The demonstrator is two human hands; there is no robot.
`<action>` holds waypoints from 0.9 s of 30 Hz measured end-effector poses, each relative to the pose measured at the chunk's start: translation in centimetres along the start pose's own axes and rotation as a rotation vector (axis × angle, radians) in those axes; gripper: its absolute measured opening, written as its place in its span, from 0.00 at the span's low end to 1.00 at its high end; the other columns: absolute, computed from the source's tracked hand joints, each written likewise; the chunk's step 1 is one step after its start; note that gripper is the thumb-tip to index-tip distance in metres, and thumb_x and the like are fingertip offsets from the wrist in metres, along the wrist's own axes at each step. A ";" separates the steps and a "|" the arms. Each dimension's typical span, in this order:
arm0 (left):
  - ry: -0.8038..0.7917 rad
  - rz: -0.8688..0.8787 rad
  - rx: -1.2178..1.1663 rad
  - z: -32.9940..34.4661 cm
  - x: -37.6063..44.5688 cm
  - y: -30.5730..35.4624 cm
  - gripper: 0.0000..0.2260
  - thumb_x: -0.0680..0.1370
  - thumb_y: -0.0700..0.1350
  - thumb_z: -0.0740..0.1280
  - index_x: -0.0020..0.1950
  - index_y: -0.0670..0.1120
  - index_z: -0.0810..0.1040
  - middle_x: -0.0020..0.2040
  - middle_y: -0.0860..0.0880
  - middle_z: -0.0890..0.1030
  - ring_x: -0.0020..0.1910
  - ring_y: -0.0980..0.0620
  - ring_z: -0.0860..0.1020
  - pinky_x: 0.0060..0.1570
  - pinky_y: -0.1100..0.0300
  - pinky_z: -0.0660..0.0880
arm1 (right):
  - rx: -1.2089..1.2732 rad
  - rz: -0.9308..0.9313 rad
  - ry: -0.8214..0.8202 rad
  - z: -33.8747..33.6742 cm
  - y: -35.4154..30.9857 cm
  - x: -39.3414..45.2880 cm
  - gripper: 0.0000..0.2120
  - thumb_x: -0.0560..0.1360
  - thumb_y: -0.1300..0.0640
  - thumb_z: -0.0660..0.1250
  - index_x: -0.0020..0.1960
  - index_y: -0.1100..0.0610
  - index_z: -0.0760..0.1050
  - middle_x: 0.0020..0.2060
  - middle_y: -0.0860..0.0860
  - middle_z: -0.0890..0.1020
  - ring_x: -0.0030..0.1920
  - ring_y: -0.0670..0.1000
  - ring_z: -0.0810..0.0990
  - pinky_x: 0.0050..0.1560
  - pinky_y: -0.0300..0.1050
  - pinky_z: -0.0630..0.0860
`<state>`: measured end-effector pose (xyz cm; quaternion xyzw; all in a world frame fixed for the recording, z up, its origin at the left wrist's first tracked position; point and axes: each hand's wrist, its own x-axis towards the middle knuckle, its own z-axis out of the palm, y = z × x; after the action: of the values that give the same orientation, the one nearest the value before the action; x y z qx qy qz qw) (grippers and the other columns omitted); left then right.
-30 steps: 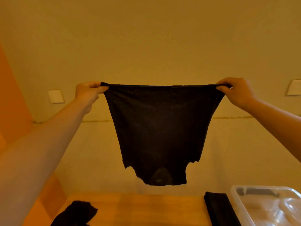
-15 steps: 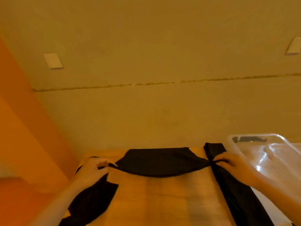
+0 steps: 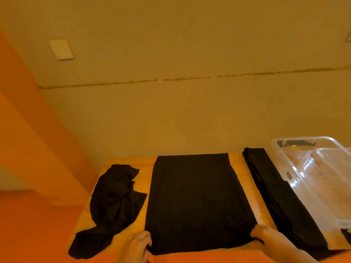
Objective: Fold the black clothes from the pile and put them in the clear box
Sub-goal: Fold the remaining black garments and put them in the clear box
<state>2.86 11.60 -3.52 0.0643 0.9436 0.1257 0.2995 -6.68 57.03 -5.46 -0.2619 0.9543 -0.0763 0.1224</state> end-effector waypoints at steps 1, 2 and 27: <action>0.094 0.031 0.073 1.7 1.0 -1.1 0.13 0.52 0.65 0.72 0.30 0.66 0.72 0.38 0.70 0.72 0.38 0.75 0.69 0.51 0.77 0.61 | 0.021 0.010 -0.066 -0.4 -0.5 0.1 0.05 0.73 0.46 0.69 0.49 0.39 0.78 0.45 0.33 0.74 0.49 0.32 0.75 0.48 0.20 0.65; 0.193 0.031 0.121 2.2 1.6 -1.2 0.14 0.48 0.65 0.71 0.27 0.66 0.71 0.36 0.70 0.72 0.36 0.75 0.69 0.49 0.76 0.59 | 0.025 -0.016 -0.066 -0.1 -0.3 0.1 0.06 0.78 0.49 0.63 0.54 0.42 0.77 0.50 0.36 0.75 0.53 0.34 0.74 0.50 0.21 0.64; 0.400 -0.190 0.043 -0.7 9.9 3.2 0.30 0.81 0.61 0.45 0.78 0.51 0.42 0.76 0.53 0.36 0.76 0.51 0.35 0.71 0.56 0.34 | -0.019 0.191 -0.163 -0.3 -3.1 11.7 0.30 0.80 0.38 0.45 0.78 0.46 0.41 0.77 0.47 0.39 0.76 0.52 0.37 0.74 0.48 0.41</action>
<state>-5.44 16.45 -7.56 -0.0450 0.9885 0.0872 0.1153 -15.06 48.36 -6.76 -0.1762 0.9625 -0.0336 0.2036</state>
